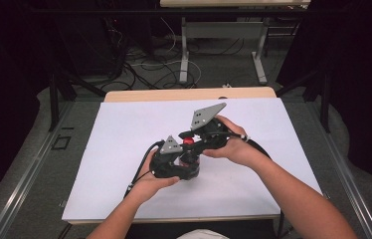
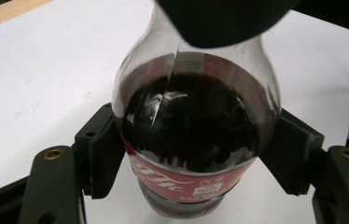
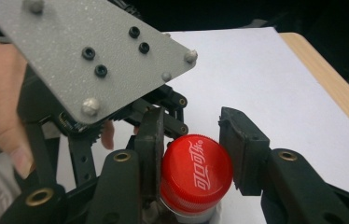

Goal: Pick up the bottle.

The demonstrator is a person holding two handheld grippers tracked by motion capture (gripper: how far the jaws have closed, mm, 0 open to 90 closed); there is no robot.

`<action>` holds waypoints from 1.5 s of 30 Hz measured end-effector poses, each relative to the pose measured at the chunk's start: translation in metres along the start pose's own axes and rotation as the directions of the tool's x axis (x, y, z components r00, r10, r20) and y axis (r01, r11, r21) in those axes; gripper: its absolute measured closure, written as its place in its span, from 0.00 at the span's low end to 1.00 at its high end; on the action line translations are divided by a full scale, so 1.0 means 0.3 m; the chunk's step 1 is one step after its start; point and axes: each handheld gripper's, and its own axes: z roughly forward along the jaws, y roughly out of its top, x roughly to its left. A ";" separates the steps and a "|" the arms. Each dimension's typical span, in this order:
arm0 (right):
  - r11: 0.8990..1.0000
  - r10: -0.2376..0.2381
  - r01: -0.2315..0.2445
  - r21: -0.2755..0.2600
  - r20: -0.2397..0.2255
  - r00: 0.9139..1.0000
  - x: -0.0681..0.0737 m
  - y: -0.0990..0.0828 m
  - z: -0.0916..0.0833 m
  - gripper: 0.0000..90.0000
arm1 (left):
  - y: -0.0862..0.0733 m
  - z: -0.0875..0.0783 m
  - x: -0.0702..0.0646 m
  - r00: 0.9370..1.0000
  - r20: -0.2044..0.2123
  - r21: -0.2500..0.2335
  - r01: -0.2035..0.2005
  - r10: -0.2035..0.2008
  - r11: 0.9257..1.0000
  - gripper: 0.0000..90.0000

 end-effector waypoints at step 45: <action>0.996 -0.092 0.092 -0.006 -0.044 0.995 -0.004 0.018 -0.017 0.68 | 0.002 -0.009 -0.005 1.000 -0.002 0.010 -0.006 0.006 1.000 0.33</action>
